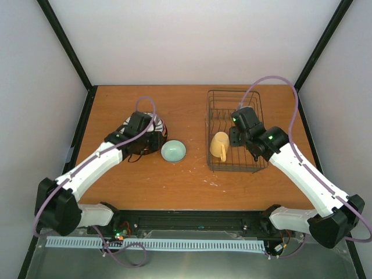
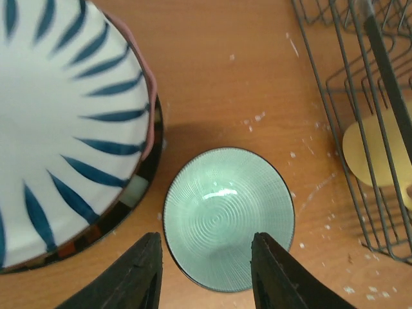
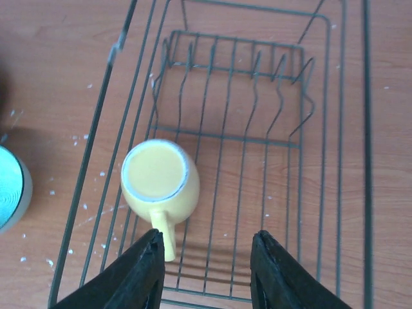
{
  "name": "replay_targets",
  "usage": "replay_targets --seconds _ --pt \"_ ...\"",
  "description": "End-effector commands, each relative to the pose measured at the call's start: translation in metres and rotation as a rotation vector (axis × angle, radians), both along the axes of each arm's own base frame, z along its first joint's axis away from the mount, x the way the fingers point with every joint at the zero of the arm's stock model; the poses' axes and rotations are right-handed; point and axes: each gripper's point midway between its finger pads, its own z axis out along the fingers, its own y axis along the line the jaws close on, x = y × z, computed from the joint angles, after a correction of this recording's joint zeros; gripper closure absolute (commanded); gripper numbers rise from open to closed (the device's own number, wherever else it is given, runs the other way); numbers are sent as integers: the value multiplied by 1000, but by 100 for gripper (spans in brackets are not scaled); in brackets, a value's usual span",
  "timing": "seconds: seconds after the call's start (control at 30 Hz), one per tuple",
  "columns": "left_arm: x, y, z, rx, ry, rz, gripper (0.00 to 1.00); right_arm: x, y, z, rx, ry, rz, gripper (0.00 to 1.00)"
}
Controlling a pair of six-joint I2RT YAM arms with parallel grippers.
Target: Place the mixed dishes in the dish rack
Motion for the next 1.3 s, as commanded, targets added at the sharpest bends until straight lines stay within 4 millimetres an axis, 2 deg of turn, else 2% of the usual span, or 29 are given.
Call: replay_targets --seconds 0.0,0.13,0.27,0.53,0.77,0.93,1.1,1.27 --pt "-23 -13 5 -34 203 -54 61 -3 -24 16 -56 21 -93 63" --pt "-32 -21 14 -74 273 -72 62 -1 -22 19 -41 28 -82 63" --pt "-46 -15 11 -72 339 -48 59 -1 -17 15 -28 40 -63 63" --pt "-67 -8 -39 -24 506 -7 57 -4 -10 14 3 51 -28 63" --pt "-63 -12 -65 -6 552 3 57 -5 -11 20 8 31 -18 63" --pt "-57 -20 -81 8 569 -6 57 -7 -12 16 3 31 -11 63" --pt "-49 -24 -89 19 572 5 53 -9 -15 11 -11 37 -14 63" --pt "-40 -24 -90 40 553 36 49 -9 -20 17 -20 5 -23 63"
